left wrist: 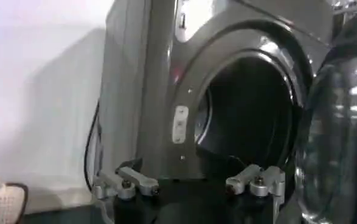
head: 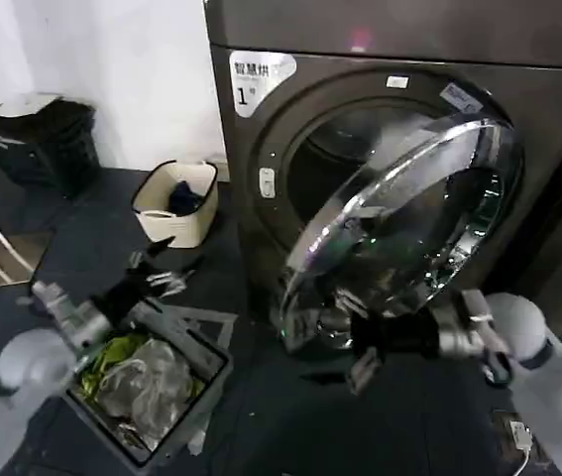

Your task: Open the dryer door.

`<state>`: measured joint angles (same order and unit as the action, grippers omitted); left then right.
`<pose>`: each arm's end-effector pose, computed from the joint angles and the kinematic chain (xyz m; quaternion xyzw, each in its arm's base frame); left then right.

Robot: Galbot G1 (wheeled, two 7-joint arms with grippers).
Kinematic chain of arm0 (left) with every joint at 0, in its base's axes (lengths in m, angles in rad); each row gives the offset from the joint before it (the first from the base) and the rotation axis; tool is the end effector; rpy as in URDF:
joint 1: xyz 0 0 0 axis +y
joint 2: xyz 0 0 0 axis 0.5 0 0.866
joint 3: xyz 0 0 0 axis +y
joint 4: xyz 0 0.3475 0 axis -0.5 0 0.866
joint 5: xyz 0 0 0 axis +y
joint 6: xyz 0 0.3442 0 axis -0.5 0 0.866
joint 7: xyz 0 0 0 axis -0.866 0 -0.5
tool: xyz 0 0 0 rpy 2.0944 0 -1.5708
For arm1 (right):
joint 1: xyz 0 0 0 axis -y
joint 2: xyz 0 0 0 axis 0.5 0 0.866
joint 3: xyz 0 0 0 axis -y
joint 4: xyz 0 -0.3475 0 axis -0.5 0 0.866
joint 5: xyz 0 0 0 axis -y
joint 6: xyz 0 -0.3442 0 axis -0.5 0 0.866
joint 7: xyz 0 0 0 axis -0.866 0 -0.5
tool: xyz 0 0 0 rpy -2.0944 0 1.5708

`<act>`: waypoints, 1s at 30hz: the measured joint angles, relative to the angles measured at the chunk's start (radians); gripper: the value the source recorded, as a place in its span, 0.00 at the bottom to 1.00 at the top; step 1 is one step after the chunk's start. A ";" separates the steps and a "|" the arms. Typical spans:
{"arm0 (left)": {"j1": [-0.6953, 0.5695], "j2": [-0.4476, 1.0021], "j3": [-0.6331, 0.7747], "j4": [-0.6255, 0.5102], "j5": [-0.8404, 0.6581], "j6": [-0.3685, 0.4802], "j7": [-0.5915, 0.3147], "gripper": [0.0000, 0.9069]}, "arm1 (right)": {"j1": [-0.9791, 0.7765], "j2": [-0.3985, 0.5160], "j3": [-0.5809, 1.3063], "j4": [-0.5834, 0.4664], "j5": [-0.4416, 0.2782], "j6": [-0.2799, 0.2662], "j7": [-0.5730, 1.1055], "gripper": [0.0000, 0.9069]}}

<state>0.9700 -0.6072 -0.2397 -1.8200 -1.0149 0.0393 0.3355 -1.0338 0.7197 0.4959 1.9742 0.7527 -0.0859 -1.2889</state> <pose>0.3367 0.1624 -0.2012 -0.3435 -0.9381 0.0370 0.0253 0.3184 -0.1539 -0.1423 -0.7110 0.6949 -0.0988 0.0433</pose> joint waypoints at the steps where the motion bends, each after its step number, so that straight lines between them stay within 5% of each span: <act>1: -0.044 0.000 0.039 0.016 0.002 0.005 0.005 1.00 | -0.019 -0.002 0.036 0.001 0.011 0.009 -0.005 1.00; 8: -0.270 -0.023 0.263 0.063 0.005 0.016 0.029 1.00 | -0.177 0.027 0.349 -0.037 0.022 0.072 -0.071 1.00; 19: -0.473 -0.093 0.511 0.084 0.010 0.028 0.097 1.00 | -0.394 0.150 0.854 -0.109 0.040 0.086 -0.075 1.00; 30: -0.524 -0.158 0.651 0.036 0.038 0.044 0.104 1.00 | -0.563 0.260 1.244 -0.102 0.049 0.105 0.309 1.00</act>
<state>0.4458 -0.7649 0.4108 -1.7844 -0.9773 0.0834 0.4396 -1.5967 0.9799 1.7402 1.8725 0.8021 0.0194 -0.9796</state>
